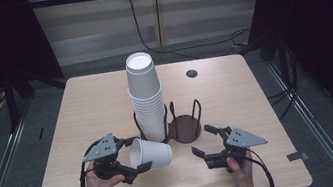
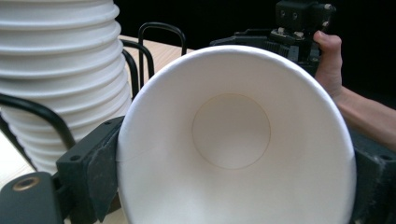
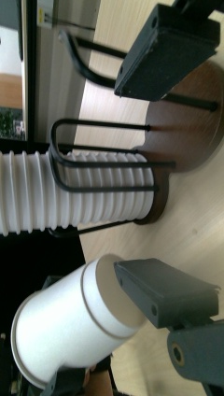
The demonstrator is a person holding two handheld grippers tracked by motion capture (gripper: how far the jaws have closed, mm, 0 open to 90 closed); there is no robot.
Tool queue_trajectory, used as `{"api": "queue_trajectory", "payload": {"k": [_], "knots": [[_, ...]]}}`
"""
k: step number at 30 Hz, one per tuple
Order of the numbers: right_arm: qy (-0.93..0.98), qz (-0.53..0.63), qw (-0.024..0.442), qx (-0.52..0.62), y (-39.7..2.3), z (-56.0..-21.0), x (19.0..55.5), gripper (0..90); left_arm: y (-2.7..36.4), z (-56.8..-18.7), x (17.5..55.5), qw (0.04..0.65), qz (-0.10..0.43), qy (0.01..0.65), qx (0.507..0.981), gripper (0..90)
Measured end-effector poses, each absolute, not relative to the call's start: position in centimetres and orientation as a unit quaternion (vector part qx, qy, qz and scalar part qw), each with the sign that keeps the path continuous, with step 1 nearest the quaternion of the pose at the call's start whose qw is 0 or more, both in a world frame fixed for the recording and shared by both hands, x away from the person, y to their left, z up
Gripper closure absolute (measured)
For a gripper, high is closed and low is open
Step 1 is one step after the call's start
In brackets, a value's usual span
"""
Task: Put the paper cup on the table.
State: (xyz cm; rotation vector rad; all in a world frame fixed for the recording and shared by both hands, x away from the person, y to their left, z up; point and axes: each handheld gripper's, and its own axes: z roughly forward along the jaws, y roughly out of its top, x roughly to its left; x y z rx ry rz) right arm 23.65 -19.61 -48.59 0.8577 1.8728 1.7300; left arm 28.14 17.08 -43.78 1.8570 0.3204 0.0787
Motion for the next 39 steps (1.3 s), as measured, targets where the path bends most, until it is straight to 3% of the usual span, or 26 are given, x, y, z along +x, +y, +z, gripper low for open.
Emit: {"api": "queue_trajectory", "payload": {"k": [17,39], "knots": [[0.652,0.605,0.298,0.347,-20.1,-50.8,23.3,13.2,19.0,-43.2,28.8,0.551,0.046,0.166,0.817,9.3],[0.627,0.631,0.314,0.331,-20.6,-51.2,22.6,13.1,22.3,-41.3,30.7,0.526,0.072,0.217,0.819,9.1]]}}
